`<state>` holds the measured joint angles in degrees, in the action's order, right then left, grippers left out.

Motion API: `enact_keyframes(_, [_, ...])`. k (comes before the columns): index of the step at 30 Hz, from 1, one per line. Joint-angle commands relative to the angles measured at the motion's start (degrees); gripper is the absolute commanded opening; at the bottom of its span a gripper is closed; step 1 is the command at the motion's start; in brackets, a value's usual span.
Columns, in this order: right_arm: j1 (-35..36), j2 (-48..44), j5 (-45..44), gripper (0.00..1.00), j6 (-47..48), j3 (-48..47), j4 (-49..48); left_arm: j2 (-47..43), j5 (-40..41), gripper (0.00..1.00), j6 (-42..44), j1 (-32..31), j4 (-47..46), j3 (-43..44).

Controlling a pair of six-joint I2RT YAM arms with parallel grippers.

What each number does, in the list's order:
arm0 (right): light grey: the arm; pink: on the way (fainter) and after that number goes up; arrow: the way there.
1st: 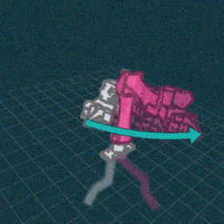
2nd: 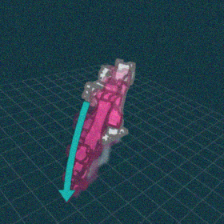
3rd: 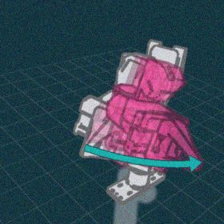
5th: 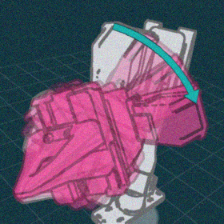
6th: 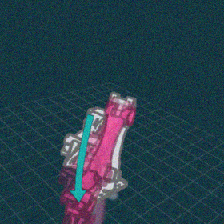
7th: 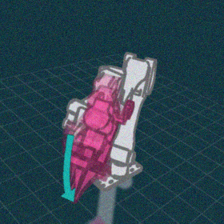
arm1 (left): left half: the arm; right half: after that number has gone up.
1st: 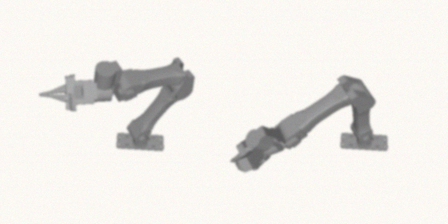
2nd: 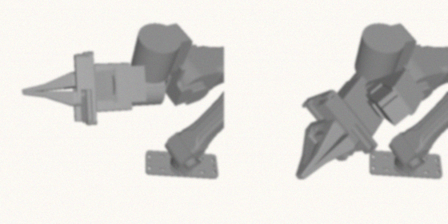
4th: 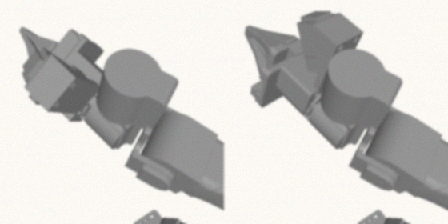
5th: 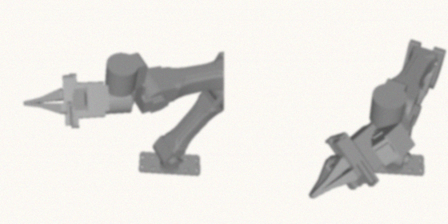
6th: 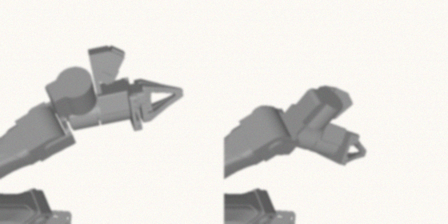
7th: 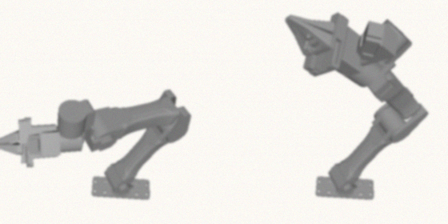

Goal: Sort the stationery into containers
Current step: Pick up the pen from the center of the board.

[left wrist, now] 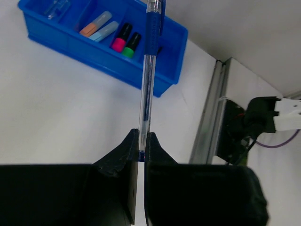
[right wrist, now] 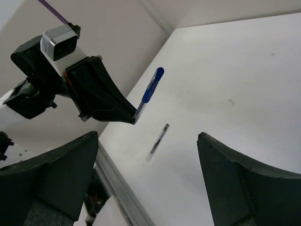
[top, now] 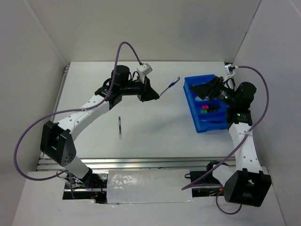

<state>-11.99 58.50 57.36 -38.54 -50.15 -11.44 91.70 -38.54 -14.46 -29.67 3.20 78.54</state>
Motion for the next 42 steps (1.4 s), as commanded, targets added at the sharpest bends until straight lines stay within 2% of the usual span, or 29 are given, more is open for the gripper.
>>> enact_keyframes(1, [3.6, 1.0, -2.7, 0.92, -6.0, -3.6, -6.8, -1.0, -2.9, 0.0, -5.0, -1.0, -2.7, -2.0])
enact_keyframes(11, [13.3, 5.0, -9.2, 0.92, -2.8, -6.9, -3.3, -3.3, -2.7, 0.0, -3.5, -3.6, -1.8, -1.3])
enact_keyframes(20, [15.9, 7.9, -13.2, 0.86, -4.3, -7.6, -2.8, -4.0, -2.2, 0.0, -3.6, -5.0, -2.1, -1.5])
enact_keyframes(22, [16.4, 7.9, -13.3, 0.72, -3.9, -7.6, -3.1, -4.0, -2.1, 0.0, -3.6, -5.0, -2.2, -1.7])
enact_keyframes(23, [16.6, 7.8, -13.3, 0.6, -3.6, -7.7, -3.0, -4.0, -2.1, 0.0, -3.8, -5.0, -2.3, -1.7])
enact_keyframes(26, [17.0, 7.2, -13.9, 0.44, -2.7, -7.4, -2.6, -4.2, -2.0, 0.0, -3.9, -5.0, -2.4, -1.9])
enact_keyframes(32, [17.9, 6.7, -16.1, 0.23, 1.1, -7.7, 1.7, -4.0, -1.6, 0.0, -4.1, -5.0, -2.6, -1.6])
enact_keyframes(34, [17.9, 7.2, -16.0, 0.23, 1.3, -8.3, 3.2, -4.0, -1.5, 0.0, -4.3, -5.0, -2.6, -1.5])
enact_keyframes(35, [17.9, 7.6, -16.1, 0.31, 1.3, -8.6, 4.3, -3.9, -1.5, 0.0, -4.3, -5.0, -2.7, -1.4])
enact_keyframes(37, [18.1, 7.9, -15.5, 0.39, 1.5, -9.3, 5.1, -3.9, -1.8, 0.0, -4.4, -5.0, -2.7, -1.4])
enact_keyframes(42, [18.2, 7.6, -16.0, 0.32, 1.4, -9.0, 4.8, -4.2, -1.4, 0.0, -5.1, -4.8, -2.6, -1.7])
